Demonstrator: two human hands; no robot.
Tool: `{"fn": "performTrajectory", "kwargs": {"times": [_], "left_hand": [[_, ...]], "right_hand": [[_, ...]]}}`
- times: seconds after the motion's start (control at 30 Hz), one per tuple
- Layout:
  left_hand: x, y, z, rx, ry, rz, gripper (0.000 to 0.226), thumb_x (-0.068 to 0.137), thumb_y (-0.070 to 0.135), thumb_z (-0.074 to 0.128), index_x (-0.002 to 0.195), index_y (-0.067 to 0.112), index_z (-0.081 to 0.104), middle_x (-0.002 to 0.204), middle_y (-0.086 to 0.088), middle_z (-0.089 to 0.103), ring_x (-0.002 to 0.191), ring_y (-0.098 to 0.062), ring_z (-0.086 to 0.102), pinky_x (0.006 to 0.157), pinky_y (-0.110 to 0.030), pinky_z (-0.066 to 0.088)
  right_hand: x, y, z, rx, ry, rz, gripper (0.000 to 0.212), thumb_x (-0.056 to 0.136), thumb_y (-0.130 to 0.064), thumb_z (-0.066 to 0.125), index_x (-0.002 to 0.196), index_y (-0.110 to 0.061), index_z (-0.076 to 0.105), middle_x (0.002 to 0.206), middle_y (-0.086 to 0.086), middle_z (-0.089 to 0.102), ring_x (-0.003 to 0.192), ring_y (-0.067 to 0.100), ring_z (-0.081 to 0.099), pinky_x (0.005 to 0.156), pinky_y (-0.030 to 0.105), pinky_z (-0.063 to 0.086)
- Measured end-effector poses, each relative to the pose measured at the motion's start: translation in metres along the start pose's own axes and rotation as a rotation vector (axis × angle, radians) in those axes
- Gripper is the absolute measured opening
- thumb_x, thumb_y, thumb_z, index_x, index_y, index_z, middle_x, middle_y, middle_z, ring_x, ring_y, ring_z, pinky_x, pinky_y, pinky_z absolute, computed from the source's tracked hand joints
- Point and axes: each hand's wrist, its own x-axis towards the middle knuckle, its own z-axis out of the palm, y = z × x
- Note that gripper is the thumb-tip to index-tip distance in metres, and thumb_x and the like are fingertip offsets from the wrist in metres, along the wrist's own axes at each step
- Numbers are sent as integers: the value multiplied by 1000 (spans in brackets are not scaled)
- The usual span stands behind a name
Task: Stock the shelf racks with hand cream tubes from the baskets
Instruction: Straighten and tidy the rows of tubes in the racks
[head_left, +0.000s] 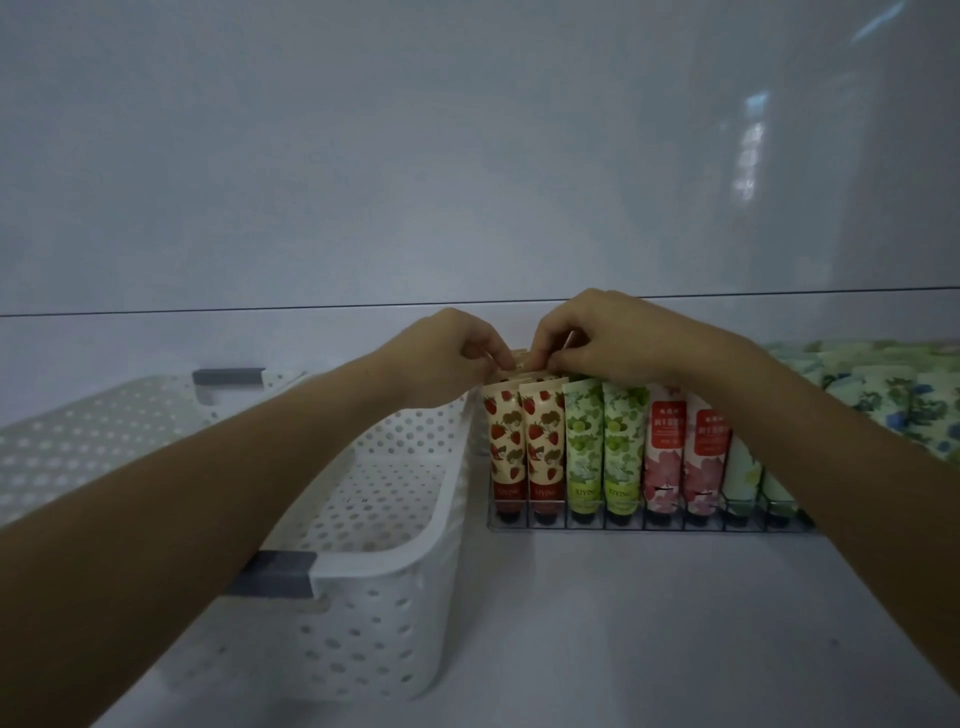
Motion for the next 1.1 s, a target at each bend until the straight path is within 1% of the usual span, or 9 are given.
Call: {"fn": "performTrajectory", "kwargs": {"times": [0.1, 0.23, 0.33, 0.47, 0.53, 0.63, 0.77, 0.97, 1.1], "left_hand": [[-1, 1, 0, -14, -14, -1, 18, 90, 10, 52, 87, 22, 65, 91, -8, 70, 88, -27, 64, 82, -39, 52], [-1, 2, 0, -28, -14, -5, 15, 89, 11, 52, 91, 18, 66, 77, 6, 63, 78, -17, 61, 77, -33, 51], [-1, 1, 0, -33, -5, 1, 16, 89, 11, 52, 89, 22, 64, 84, 1, 65, 83, -20, 63, 78, -35, 52], [-2, 3, 0, -48, 24, 59, 23, 93, 12, 47, 102, 20, 67, 101, 1, 66, 94, -16, 61, 86, -31, 50], [-4, 6, 0, -52, 7, 86, 27, 95, 11, 44, 107, 19, 67, 103, 3, 65, 96, -13, 60, 87, -26, 48], [-5, 8, 1, -33, -15, 104, 29, 95, 10, 44, 112, 19, 66, 103, 6, 59, 100, -13, 58, 89, -24, 46], [-4, 6, 2, -9, -27, 121, 29, 94, 9, 47, 114, 18, 65, 116, 3, 61, 107, -14, 56, 95, -29, 45], [-4, 5, 2, -16, -9, 117, 32, 93, 4, 45, 110, 18, 67, 116, 1, 64, 106, -14, 57, 94, -28, 45], [-3, 4, 3, -14, -6, 123, 31, 93, 5, 46, 110, 20, 67, 114, 3, 64, 100, -11, 57, 85, -20, 44]], "right_hand": [[0, 2, -1, 11, 1, 9, 18, 90, -14, 56, 85, -28, 66, 80, -21, 57, 79, 0, 56, 67, 11, 42], [-1, 1, 0, 9, 4, 14, 16, 89, -15, 57, 88, -27, 68, 80, -21, 57, 78, -3, 54, 67, 11, 42], [-2, 1, -3, 9, 2, 13, 14, 89, -17, 58, 91, -28, 67, 84, -21, 58, 80, -5, 55, 66, 10, 42], [-7, 9, -18, 46, 41, 51, 14, 88, -16, 59, 92, -27, 68, 85, -21, 60, 78, -6, 56, 67, 13, 42], [-11, 15, -26, 37, 17, 80, 15, 87, -16, 61, 87, -29, 68, 82, -21, 61, 75, -7, 56, 65, 12, 39], [-12, 19, -29, 18, -33, 104, 18, 85, -17, 64, 78, -33, 66, 81, -18, 64, 76, -3, 58, 67, 17, 41], [-10, 18, -24, 21, -58, 105, 16, 85, -16, 65, 79, -31, 68, 81, -15, 66, 76, 0, 59, 69, 16, 43], [-10, 15, -22, 35, -64, 105, 15, 85, -15, 63, 80, -29, 68, 81, -15, 65, 76, 0, 59, 68, 17, 42], [-14, 18, -30, 33, -58, 135, 14, 84, -16, 65, 82, -30, 68, 87, -12, 67, 85, 6, 62, 81, 25, 49]]}}
